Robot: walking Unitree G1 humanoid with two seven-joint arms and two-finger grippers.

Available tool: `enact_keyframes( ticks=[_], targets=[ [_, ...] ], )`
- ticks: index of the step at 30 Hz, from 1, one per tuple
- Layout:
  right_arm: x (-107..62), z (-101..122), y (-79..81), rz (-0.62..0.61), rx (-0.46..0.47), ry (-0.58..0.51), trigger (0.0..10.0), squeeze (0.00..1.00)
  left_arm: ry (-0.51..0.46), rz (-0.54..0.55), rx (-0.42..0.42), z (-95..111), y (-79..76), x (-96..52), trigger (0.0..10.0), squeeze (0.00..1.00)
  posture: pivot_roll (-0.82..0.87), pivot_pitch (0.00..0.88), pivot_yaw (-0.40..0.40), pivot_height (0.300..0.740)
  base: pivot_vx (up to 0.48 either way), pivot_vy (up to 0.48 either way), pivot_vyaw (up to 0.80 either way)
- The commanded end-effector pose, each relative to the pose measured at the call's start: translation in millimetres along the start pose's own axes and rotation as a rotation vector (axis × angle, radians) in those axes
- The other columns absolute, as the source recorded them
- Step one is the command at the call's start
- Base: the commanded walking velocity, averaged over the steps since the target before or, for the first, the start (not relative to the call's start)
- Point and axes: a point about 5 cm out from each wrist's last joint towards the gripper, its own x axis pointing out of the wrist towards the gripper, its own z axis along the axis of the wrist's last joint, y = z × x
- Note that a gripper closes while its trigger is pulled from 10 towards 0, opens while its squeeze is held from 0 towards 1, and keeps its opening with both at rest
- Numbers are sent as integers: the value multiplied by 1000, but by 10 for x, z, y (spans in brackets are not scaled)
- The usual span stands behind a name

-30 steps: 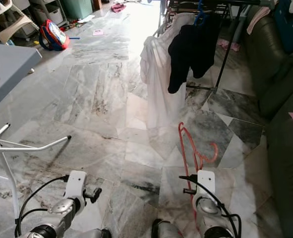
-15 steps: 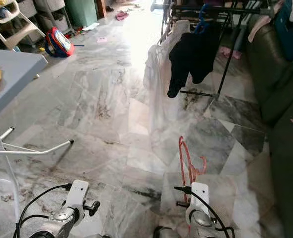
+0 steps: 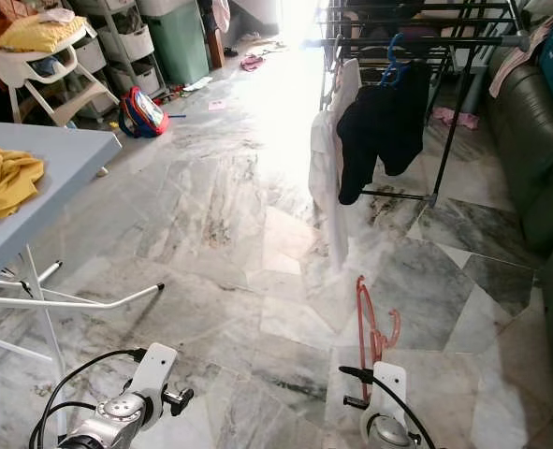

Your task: Hang hanger

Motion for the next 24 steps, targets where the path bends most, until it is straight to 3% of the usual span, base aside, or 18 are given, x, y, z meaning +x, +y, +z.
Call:
enact_keyframes(
  ticks=[1,9,13,24],
  targets=[
    [-2,-8,9,15,-3,-2,10000,0,11,11,-17,-18,48,-9,10000,0,-135,20,92,740,0,0,0],
    [-1,-13,-22,33,-46,2,10000,0,3,10,-75,-7,29,-3,10000,0,-134,29,61,740,0,0,0],
    [-2,-35,-23,41,-72,18,10000,0,23,5,-95,-93,17,-17,10000,0,-133,34,50,740,0,0,-800],
    [-8,-73,-35,48,-99,32,10000,0,45,6,-85,-186,5,-34,10000,0,-136,47,39,740,276,0,-694]
  ],
)
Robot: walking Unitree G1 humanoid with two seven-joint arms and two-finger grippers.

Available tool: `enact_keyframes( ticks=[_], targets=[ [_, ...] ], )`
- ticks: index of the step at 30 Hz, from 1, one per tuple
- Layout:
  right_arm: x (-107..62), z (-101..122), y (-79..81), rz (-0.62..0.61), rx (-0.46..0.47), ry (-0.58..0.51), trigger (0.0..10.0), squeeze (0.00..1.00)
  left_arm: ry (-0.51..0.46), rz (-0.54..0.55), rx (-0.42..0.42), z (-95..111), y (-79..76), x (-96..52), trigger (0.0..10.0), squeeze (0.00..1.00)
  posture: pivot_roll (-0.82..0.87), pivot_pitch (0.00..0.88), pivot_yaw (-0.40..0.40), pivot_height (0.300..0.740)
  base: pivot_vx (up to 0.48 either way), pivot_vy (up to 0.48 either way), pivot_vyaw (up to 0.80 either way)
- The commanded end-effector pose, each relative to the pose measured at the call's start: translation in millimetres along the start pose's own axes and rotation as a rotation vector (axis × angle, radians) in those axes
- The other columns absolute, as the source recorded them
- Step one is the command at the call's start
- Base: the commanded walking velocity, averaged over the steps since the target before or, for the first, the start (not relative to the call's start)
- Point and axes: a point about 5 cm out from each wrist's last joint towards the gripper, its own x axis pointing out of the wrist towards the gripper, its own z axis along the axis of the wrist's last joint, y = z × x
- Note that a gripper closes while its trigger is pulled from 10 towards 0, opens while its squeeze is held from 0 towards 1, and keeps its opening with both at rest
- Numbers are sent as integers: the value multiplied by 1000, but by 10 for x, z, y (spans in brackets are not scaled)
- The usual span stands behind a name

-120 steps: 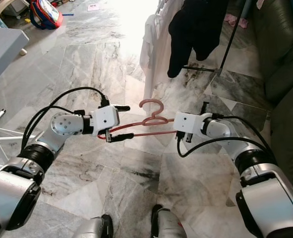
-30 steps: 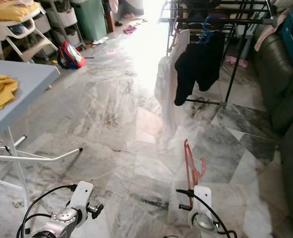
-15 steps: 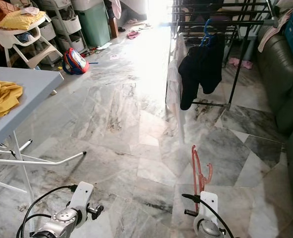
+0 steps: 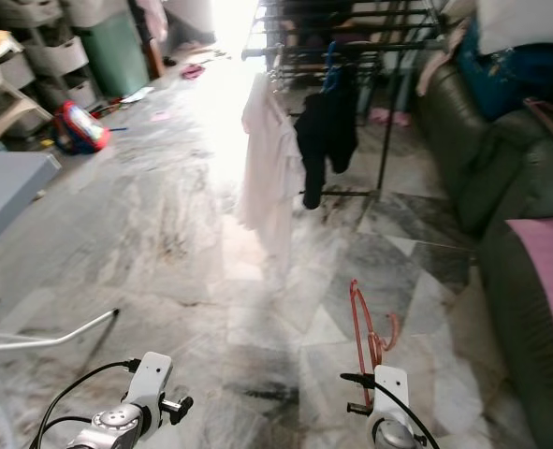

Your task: Hang hanger

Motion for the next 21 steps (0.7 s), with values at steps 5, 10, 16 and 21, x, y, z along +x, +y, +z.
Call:
enact_keyframes(
  ticks=[5,10,16,21],
  targets=[
    [-6,-36,22,15,-29,15,10000,0,7,6,10,3,9,1,10000,0,-140,51,35,740,280,0,-170],
    [-9,-55,11,13,-37,19,10000,0,8,2,17,1,3,1,10000,0,-145,59,33,740,277,0,0],
    [-12,-72,6,14,-45,24,10000,0,11,1,17,-2,-2,2,10000,0,-146,62,33,740,272,0,0],
    [-14,-84,-3,19,-62,29,10000,0,15,11,-5,-28,7,-3,10000,0,-141,68,9,740,53,0,0]
  ],
)
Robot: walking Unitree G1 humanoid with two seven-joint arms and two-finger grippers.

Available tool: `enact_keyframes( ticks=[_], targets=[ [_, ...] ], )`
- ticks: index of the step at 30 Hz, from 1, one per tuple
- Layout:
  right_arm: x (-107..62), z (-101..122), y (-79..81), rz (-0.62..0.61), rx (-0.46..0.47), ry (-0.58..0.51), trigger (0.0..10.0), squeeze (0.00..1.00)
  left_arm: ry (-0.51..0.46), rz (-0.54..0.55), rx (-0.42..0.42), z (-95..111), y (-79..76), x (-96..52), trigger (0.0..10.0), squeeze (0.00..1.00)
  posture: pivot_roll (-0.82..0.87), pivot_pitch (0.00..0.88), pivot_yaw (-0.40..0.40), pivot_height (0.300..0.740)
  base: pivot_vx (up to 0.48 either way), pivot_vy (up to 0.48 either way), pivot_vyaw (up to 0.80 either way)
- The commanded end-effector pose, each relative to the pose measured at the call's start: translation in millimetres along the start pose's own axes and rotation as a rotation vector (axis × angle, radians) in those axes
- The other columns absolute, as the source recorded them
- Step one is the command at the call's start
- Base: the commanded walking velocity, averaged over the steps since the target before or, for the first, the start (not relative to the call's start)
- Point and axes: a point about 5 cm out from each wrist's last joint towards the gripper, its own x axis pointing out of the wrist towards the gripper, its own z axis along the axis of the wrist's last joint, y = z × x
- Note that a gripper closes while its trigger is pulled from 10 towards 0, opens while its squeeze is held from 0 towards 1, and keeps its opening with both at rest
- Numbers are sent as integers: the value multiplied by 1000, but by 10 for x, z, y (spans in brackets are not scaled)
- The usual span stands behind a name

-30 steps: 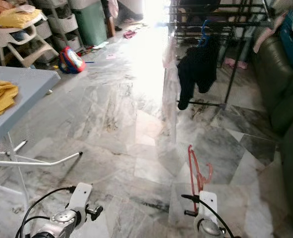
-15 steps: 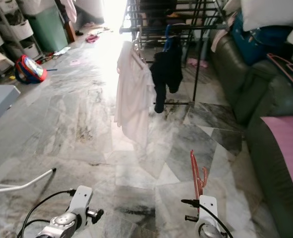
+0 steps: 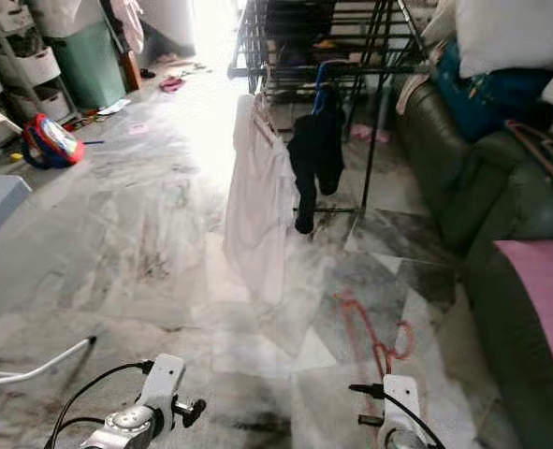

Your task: Hang hanger

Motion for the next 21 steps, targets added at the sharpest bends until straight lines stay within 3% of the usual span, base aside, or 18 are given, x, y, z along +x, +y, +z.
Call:
enact_keyframes(
  ticks=[1,15,21],
  targets=[
    [2,6,1,11,-9,1,10000,0,6,10,-17,-8,3,0,10000,0,-141,68,9,740,0,0,0],
    [10,53,43,54,-101,-4,10000,0,24,28,-72,-106,-107,2,10000,0,-83,76,-54,740,0,0,0],
    [13,77,98,69,-115,-6,10000,0,28,56,-76,-174,-23,-25,10000,0,-65,79,-52,740,0,0,0]
  ],
)
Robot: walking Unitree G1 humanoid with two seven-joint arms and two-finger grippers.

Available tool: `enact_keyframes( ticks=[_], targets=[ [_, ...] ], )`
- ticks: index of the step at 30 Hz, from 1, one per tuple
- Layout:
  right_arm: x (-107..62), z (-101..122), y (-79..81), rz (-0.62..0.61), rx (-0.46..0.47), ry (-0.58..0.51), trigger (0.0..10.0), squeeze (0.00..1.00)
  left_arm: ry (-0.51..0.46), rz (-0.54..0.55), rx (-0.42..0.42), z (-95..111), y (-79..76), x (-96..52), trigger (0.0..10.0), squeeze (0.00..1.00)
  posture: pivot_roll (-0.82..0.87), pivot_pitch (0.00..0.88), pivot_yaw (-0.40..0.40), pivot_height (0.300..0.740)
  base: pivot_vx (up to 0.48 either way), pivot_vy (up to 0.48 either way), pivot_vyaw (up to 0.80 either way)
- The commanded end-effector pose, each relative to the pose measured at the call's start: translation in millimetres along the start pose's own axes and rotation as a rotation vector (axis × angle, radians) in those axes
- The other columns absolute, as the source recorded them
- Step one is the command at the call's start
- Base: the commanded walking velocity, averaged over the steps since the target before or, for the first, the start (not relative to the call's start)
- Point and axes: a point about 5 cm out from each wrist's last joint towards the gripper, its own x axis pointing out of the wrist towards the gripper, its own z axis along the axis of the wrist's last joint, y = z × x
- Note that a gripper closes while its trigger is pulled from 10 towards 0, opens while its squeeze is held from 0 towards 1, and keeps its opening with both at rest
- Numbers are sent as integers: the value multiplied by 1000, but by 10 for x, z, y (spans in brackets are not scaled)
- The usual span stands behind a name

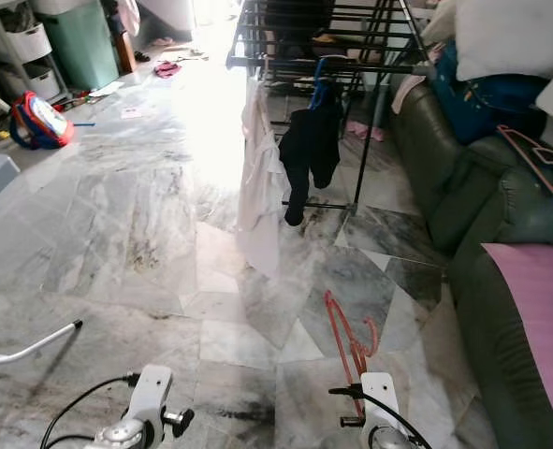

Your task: Hang hanger

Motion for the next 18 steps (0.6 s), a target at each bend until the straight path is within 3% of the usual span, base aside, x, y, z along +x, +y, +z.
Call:
enact_keyframes(
  ticks=[1,14,18],
  targets=[
    [5,24,22,5,-10,-2,10000,0,-12,24,2,31,52,-2,10000,0,-65,78,-49,740,0,0,0],
    [3,17,57,8,-11,-3,10000,0,-36,67,22,104,131,-3,10000,0,-66,73,-34,740,0,0,0],
    [17,155,0,-10,43,-63,10000,0,-107,105,-73,316,192,9,10000,0,-68,72,-34,740,0,0,0]
  ],
)
